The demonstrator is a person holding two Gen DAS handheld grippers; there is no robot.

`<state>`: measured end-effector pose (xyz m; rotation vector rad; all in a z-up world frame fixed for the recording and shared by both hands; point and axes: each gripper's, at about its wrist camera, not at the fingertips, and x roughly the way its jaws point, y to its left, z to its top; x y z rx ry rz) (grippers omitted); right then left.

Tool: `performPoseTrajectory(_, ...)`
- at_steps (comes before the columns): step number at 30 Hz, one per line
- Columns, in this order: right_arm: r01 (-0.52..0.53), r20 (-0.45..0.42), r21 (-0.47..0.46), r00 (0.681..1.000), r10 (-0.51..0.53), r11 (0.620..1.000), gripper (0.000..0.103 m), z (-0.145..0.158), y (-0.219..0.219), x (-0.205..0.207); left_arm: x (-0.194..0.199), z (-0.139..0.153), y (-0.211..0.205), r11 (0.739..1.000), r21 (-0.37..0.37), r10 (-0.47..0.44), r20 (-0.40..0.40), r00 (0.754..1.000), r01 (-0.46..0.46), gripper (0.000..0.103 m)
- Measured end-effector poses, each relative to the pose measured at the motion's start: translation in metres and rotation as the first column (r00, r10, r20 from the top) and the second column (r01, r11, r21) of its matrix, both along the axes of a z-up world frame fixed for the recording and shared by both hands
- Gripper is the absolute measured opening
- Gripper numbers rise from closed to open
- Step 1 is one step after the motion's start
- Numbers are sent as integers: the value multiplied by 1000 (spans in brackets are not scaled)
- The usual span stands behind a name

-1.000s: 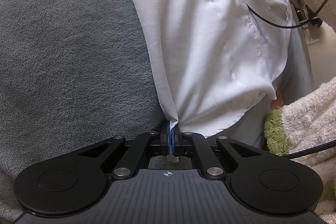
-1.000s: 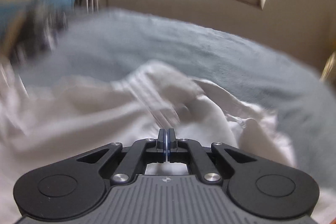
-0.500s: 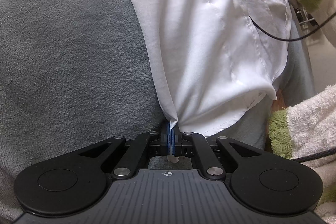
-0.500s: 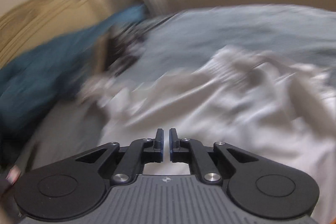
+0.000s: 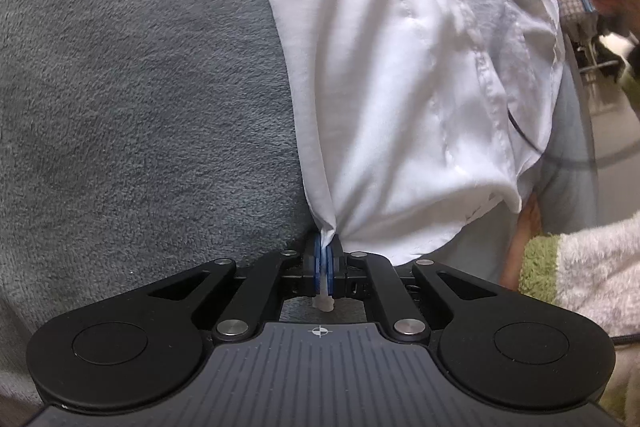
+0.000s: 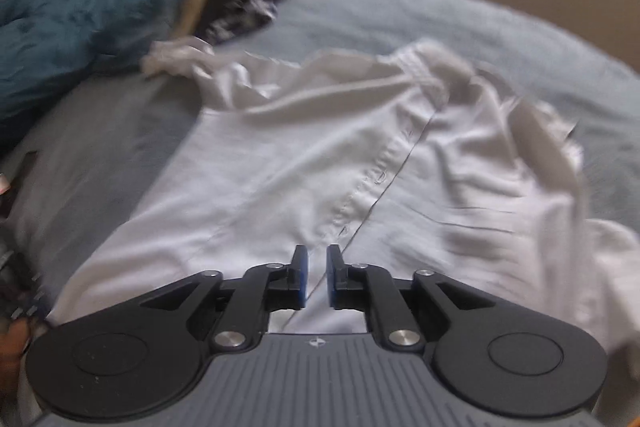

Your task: Fold clothes

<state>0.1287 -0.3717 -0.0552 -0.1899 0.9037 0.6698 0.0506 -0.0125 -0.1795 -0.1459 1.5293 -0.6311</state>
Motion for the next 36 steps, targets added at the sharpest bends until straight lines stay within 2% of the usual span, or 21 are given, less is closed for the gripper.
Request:
performPoseTrajectory(2,-9,37,41,999,7,999,30,23,-12,-21,1,0,-3,1000,-2,-7,4,1000,7,5)
performPoseTrajectory(4,-24,72,95,997,18,995,32,47,-23,-43,1,0,-3,1000,-4,-14,7,1000,14,5)
performPoseTrajectory(5,-34,67,131,997,26,991,39,56,-28,-52,1,0,-3,1000,-4,-17,8,1000,17,6)
performPoseTrajectory(6,-47,11,189,999,45,981,54,57,-32,-56,1,0,-4,1000,-4,-18,6,1000,18,6)
performPoseTrajectory(7,-55,-43,247,997,68,967,63,57,-37,-61,1,0,-5,1000,-4,-19,5,1000,19,6)
performPoseTrajectory(8,-53,-98,289,992,84,956,76,55,-39,-65,1,0,-7,1000,-5,-20,4,1000,20,8)
performPoseTrajectory(10,-2,-222,295,973,70,955,77,29,-33,-71,0,1,-8,1000,-6,-26,8,1000,26,12)
performPoseTrajectory(12,97,-365,279,931,12,956,73,-11,-24,-75,-2,3,-11,999,-7,-36,20,999,36,17)
performPoseTrajectory(14,198,-488,258,871,-49,946,66,-48,-20,-78,-8,6,-8,999,-3,-44,36,998,44,20)
performPoseTrajectory(17,282,-571,229,814,-106,932,52,-83,-16,-83,-13,9,-10,999,12,-53,57,997,52,21)
performPoseTrajectory(18,289,-574,219,811,-117,932,48,-89,-15,-85,-14,8,-11,999,14,-52,59,997,51,21)
performPoseTrajectory(22,260,-553,179,825,-121,949,29,-98,-6,-97,-19,9,-8,999,21,-45,63,997,43,21)
performPoseTrajectory(24,238,-531,165,840,-117,957,6,-98,0,-102,-22,9,-8,999,24,-49,71,996,47,21)
performPoseTrajectory(25,238,-518,160,846,-123,958,2,-97,0,-102,-22,9,-8,998,24,-51,74,996,49,21)
performPoseTrajectory(36,240,-373,95,908,-189,966,0,-87,0,-109,-23,9,-9,997,29,-72,87,994,70,22)
